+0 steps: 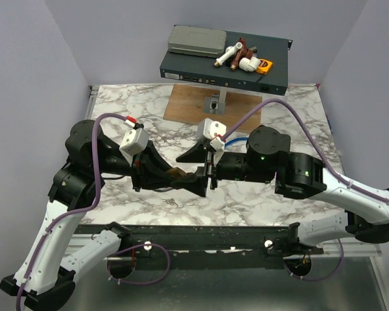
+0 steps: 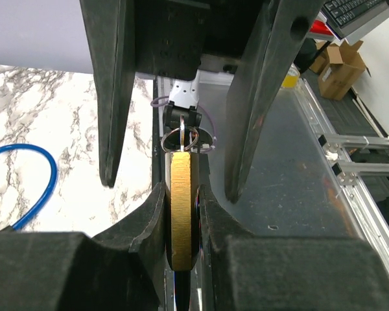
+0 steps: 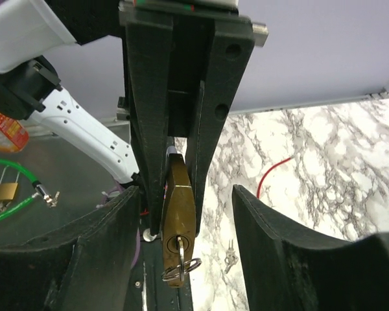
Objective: Unlock with the key
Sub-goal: Unlock the lock.
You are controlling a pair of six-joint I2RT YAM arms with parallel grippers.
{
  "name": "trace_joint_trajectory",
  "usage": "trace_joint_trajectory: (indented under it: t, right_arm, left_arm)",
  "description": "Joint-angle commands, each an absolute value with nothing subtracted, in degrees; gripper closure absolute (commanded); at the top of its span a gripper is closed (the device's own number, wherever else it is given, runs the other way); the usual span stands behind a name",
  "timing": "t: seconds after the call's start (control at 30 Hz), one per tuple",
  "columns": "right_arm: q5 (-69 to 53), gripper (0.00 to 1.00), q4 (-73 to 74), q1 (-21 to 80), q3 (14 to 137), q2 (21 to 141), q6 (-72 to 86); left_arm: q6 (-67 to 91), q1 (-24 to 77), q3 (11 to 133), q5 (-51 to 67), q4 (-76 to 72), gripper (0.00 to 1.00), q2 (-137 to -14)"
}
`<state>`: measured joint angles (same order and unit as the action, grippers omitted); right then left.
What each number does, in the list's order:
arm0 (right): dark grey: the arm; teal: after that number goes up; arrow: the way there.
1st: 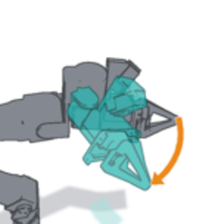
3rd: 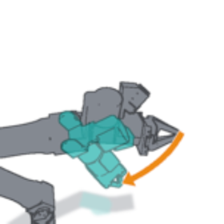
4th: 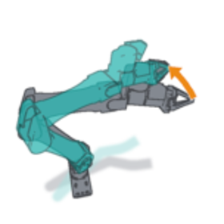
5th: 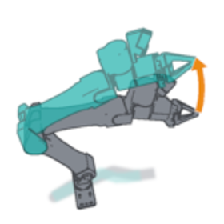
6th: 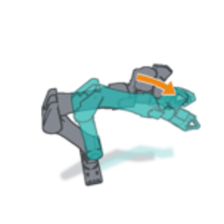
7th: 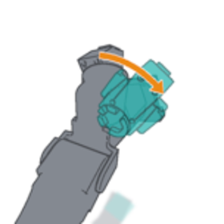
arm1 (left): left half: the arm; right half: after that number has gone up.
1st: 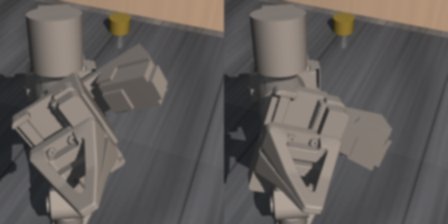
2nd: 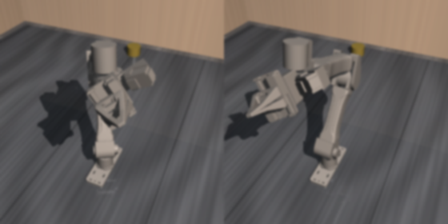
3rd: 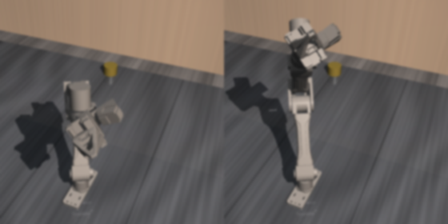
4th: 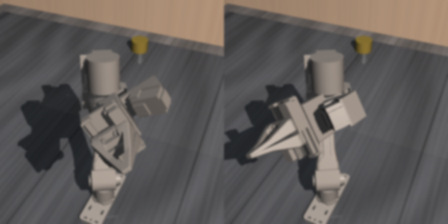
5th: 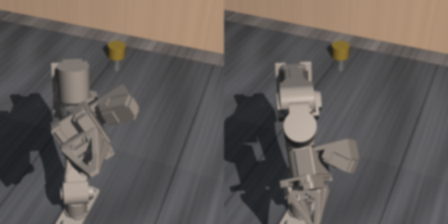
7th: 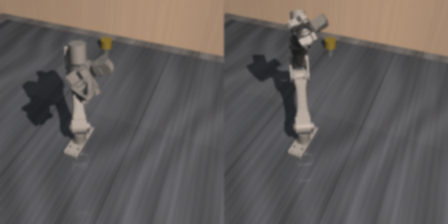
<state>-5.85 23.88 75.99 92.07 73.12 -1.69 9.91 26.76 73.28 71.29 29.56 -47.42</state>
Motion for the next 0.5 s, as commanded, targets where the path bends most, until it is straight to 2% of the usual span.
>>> trace_joint_trajectory:
  t: [0.0, 0.3, 0.47]
  right_arm:
    - [-7.2, 0.38, 26.2, 75.6, 95.6, 71.2, -3.0]
    - [-12.9, 0.46, 30.4, 74.8, 98.4, 74.0, -2.4]
    - [-15.8, 0.46, 31.8, 74.4, 99.2, 74.8, -2.0]
  left_arm:
    - [7.7, 27.2, 73.9, 74.2, 28.3, 1.0, -46.7]
    - [8.0, 27.4, 74.3, 74.4, 27.6, 1.0, -46.9]
    - [8.4, 27.5, 74.0, 74.4, 26.8, 1.0, -46.8]
